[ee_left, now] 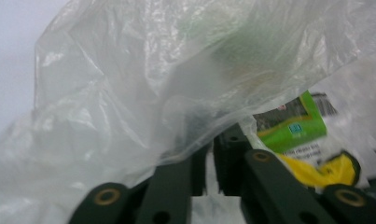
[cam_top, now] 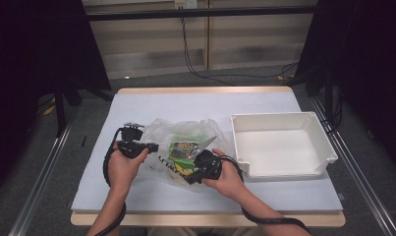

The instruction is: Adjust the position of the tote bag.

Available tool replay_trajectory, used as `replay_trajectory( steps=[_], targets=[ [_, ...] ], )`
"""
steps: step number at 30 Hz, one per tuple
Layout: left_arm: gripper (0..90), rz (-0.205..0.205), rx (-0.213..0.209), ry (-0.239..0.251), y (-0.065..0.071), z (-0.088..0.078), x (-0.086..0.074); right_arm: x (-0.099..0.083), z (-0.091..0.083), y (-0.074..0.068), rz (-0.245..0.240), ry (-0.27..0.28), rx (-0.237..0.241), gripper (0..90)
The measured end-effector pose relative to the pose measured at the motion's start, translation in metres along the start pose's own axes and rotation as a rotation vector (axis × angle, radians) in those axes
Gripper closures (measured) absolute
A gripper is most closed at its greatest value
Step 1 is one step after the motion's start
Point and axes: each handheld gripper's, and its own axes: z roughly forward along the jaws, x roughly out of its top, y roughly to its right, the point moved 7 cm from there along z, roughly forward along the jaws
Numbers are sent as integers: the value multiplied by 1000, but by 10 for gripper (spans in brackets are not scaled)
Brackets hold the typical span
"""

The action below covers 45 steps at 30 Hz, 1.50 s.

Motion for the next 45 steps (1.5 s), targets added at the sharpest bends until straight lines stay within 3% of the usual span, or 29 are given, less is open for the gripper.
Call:
replay_trajectory(
  steps=[5, 7, 11, 15, 16, 19, 24, 29, 30, 32, 34, 37, 40, 45],
  targets=[
    [900, 22, -17, -47, 7, -6, -11, -11, -12, 15, 27, 1, -40, 900],
    [900, 22, -27, -49, 11, -7, -14, -12, -16, 17, 47, 14, -26, 900],
    [900, 29, -39, -62, 14, -8, -15, -5, -18, 15, 38, 56, -52, 692],
    [900, 7, -47, -57, 17, -6, -13, 9, -16, 8, 34, 96, -44, 587],
    [900, 28, -47, -71, 16, -7, -14, 11, -16, 7, 27, 98, -40, 562],
    [900, 20, -53, -68, 19, -6, -13, 21, -10, 3, 26, 113, -48, 448],
    [900, 33, -64, -77, 21, -5, -12, 33, 5, 0, 40, 115, -45, 399],
    [897, 23, -73, -71, 22, -5, -11, 38, 20, -2, 35, 107, -58, 433],
    [888, 18, -67, -67, 21, -5, -11, 38, 22, -3, 37, 95, -55, 514],
    [818, -1, -88, -58, 22, -8, -9, 37, 28, -3, 43, 78, -46, 590],
    [736, -3, -97, -44, 22, -10, -6, 35, 32, -3, 39, 64, -31, 765],
    [733, -4, -104, -8, 26, -18, -1, 34, 33, -4, 29, 63, -15, 900],
    [747, 15, -120, 39, 35, -26, 9, 33, 32, -5, 27, 61, -13, 900],
    [809, 61, -69, 50, 30, -14, 23, 31, 32, -8, 24, 52, -3, 900]
  ],
)
